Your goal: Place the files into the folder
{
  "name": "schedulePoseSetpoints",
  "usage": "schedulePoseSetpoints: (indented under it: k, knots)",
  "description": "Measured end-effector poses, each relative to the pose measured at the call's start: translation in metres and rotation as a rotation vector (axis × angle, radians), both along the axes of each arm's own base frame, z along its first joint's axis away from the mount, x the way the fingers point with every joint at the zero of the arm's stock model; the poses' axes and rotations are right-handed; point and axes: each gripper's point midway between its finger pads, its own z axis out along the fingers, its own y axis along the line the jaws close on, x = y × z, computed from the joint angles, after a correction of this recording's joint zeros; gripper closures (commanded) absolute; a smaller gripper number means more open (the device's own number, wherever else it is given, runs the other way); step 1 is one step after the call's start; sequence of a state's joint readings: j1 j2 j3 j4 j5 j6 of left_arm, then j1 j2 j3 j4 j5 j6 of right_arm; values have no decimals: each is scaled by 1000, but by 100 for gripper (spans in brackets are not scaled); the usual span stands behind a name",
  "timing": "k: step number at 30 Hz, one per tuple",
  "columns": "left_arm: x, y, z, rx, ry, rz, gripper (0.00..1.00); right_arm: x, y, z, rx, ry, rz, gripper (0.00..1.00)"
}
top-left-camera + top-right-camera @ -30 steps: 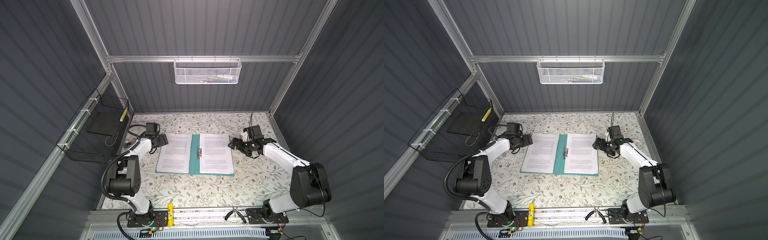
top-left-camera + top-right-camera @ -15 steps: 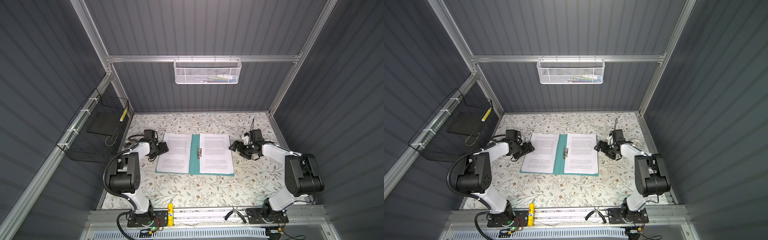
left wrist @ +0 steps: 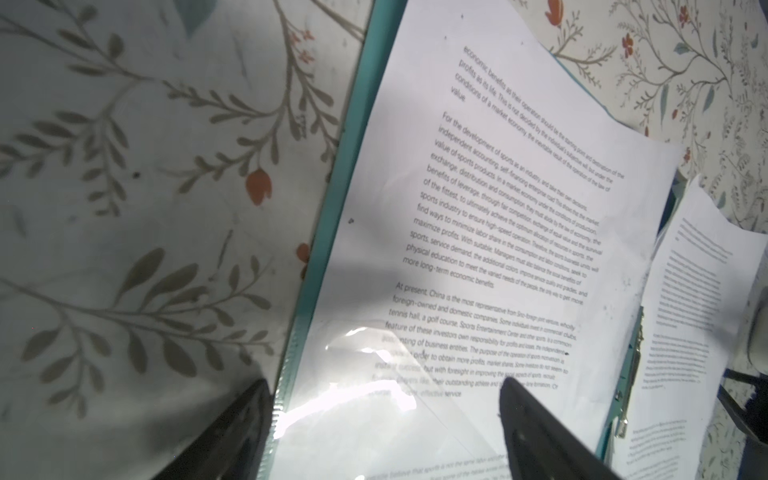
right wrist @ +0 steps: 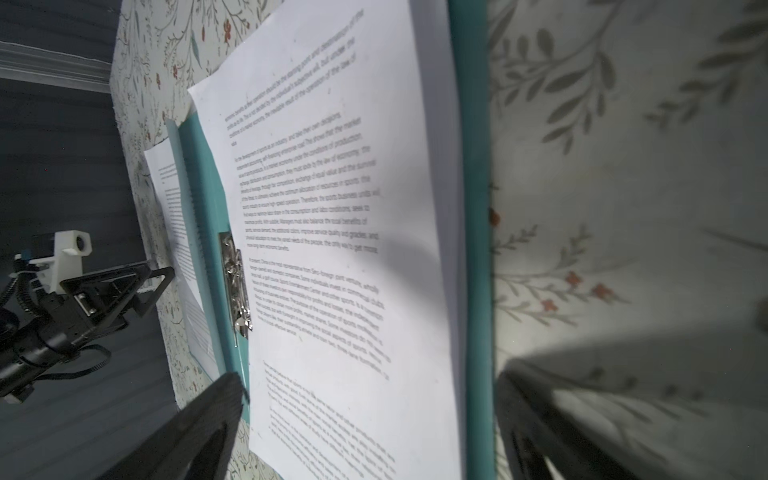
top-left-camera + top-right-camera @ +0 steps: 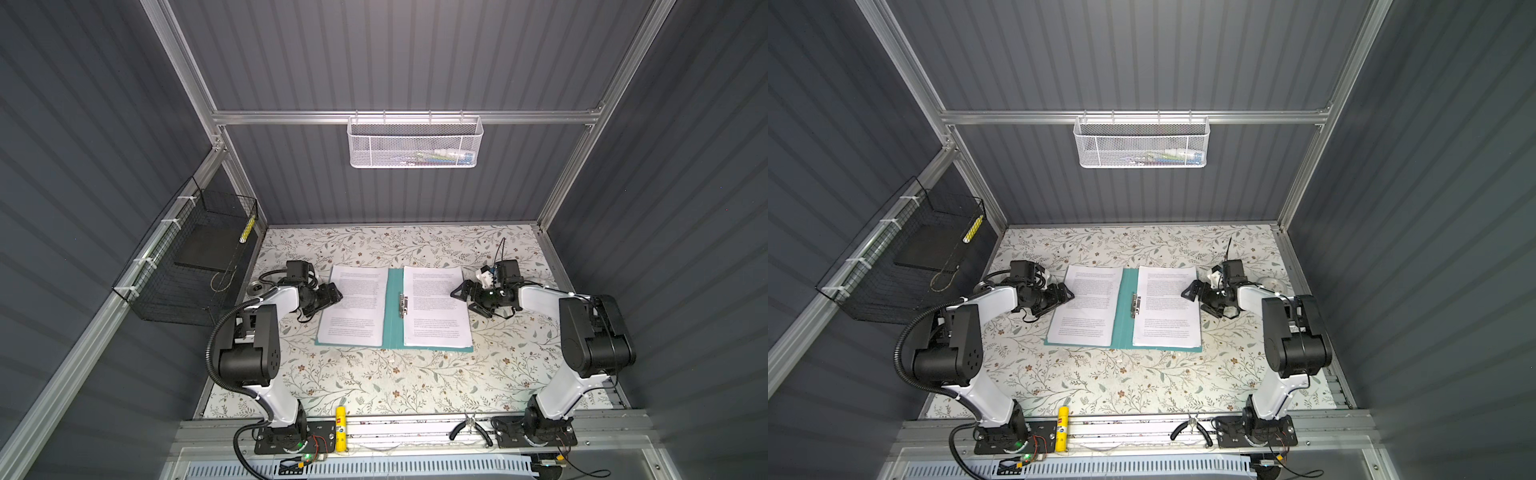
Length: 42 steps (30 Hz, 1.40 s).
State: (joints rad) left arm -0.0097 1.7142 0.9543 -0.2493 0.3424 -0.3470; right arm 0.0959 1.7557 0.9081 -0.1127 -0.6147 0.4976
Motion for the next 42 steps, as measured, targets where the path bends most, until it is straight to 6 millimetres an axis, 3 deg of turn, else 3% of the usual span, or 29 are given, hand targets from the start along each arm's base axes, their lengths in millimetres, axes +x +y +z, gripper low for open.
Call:
schedulePoseSetpoints:
  k: [9,19,29,35,42]
  knots:
    - [-4,-3,11,-173,-28,14,21,18,3,2,73,-39,3,4]
    - [3,-32,76,-372,-185,-65,26,17,10,4,116,-38,24,3]
    - [-3,-55,121,-504,-245,-110,27,14,14,4,153,-35,26,3]
    - [-15,-103,134,-549,-216,-209,27,10,19,4,177,-25,34,3]
    - [-23,-155,179,-567,-276,-303,23,6,21,5,187,-25,36,3]
